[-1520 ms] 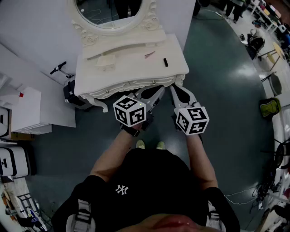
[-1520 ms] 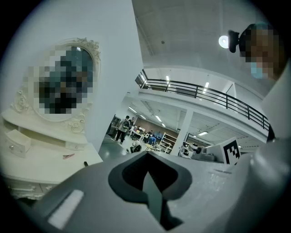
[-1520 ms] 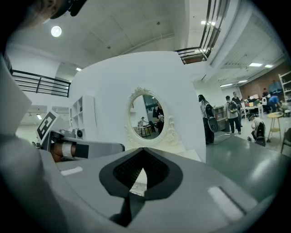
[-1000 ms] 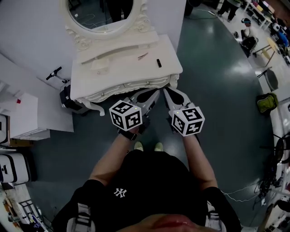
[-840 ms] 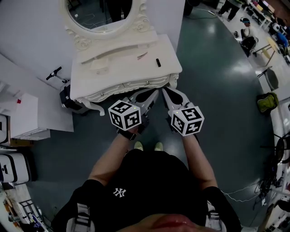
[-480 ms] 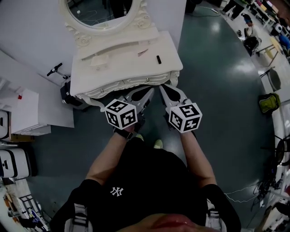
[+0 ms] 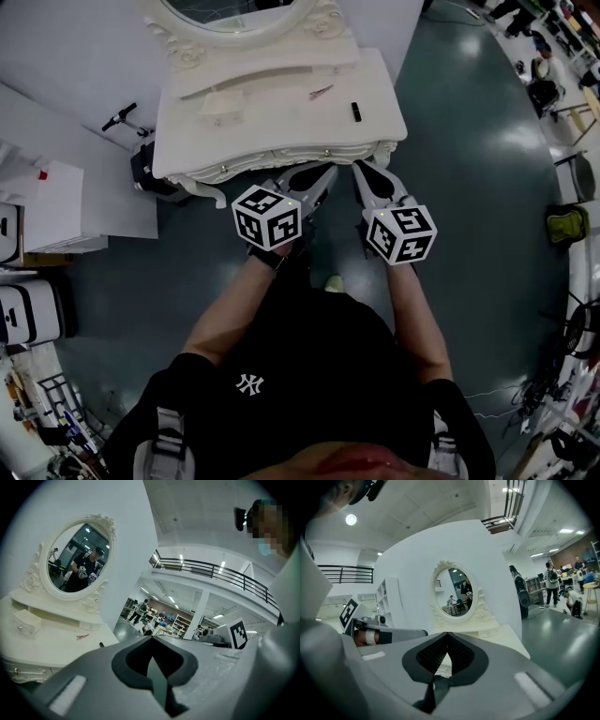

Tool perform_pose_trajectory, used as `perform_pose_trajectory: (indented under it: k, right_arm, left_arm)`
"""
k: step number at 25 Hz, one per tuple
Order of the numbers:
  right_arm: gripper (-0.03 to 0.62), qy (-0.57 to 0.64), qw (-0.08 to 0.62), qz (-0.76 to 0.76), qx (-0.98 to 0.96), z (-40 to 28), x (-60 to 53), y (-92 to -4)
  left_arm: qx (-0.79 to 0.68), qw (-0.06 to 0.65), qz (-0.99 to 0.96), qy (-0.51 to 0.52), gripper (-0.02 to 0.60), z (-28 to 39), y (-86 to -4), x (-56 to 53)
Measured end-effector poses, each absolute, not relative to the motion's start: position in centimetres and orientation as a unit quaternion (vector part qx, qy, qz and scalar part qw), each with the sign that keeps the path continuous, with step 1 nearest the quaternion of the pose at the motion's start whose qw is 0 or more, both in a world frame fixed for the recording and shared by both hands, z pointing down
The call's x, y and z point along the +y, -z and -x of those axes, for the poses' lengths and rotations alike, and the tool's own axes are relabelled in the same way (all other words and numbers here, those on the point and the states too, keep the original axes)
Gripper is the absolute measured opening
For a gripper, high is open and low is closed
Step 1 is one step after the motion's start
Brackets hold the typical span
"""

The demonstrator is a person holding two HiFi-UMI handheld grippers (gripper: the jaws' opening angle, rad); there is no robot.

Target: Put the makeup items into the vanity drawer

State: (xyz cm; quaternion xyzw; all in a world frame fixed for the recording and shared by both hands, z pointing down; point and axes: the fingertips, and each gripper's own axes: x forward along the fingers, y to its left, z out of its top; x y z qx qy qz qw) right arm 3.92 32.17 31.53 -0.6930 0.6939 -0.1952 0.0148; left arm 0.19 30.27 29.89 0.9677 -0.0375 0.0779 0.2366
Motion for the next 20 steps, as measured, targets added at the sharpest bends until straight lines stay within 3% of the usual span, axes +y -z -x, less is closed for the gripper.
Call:
perform_pose_trajectory:
  k: [20]
  right_arm:
    - [0.025,0.265,-0.034,0.752,0.603,-9.6,15.5,-39.4]
  left_arm:
    - [0.035,0.243,-0.959,-0.140,0.000,-6.6,-37.2,12.8]
